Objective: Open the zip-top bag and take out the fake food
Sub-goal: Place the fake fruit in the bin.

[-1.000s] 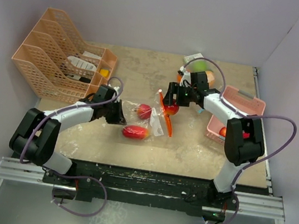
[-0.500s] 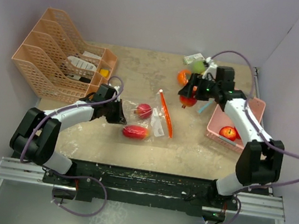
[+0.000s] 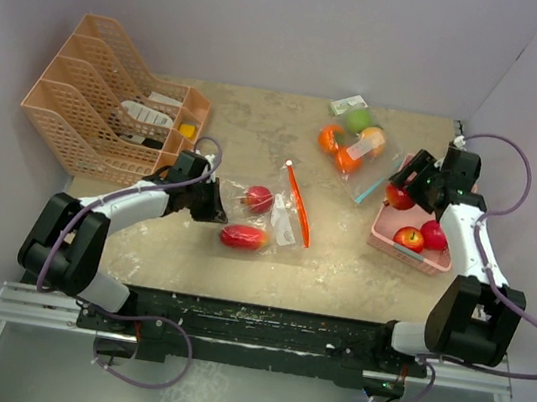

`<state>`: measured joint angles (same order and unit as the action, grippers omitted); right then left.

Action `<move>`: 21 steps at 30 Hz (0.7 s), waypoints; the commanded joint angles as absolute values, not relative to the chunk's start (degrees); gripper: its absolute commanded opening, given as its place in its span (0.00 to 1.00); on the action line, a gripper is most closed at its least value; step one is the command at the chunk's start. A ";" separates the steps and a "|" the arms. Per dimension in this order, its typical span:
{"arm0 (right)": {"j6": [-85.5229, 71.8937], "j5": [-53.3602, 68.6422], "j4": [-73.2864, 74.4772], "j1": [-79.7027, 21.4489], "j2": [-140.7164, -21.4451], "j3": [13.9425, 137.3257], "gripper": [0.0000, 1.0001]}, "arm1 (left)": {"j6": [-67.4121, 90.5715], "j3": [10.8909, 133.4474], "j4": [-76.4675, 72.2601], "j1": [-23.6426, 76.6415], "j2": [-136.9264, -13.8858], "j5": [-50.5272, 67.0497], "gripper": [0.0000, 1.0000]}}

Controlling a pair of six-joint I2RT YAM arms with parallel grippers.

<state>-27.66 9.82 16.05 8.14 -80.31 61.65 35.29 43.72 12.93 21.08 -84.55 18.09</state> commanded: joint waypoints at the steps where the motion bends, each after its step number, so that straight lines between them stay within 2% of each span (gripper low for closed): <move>1: -29.78 -2.87 17.50 7.87 -76.61 60.13 0.48 | 34.28 45.67 11.56 21.12 -84.89 19.07 0.00; 3: -29.79 -4.62 17.13 7.86 -76.17 58.94 0.49 | 34.19 45.42 11.52 21.04 -84.94 19.07 0.00; 4: -29.72 -5.25 16.97 7.85 -76.05 58.63 0.53 | 34.18 45.29 11.49 21.02 -84.92 19.14 0.00; 6: -29.43 -6.40 17.32 7.89 -76.03 58.47 0.72 | 34.19 45.02 11.20 21.01 -85.07 19.22 0.00; 9: -28.68 -6.96 17.75 7.86 -75.82 58.90 0.87 | 34.14 44.59 10.67 21.04 -85.46 19.50 0.00; 16: -26.64 -4.67 16.92 7.82 -74.92 58.46 0.92 | 34.62 44.25 9.35 21.02 -86.45 20.03 0.00; 21: -23.96 4.61 12.06 6.85 -75.15 58.21 0.84 | 34.63 44.23 9.08 21.09 -86.78 20.09 0.00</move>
<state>-26.50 -2.96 17.06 7.90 -76.42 58.37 35.29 43.72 11.40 21.08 -86.39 19.35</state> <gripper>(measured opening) 0.861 0.004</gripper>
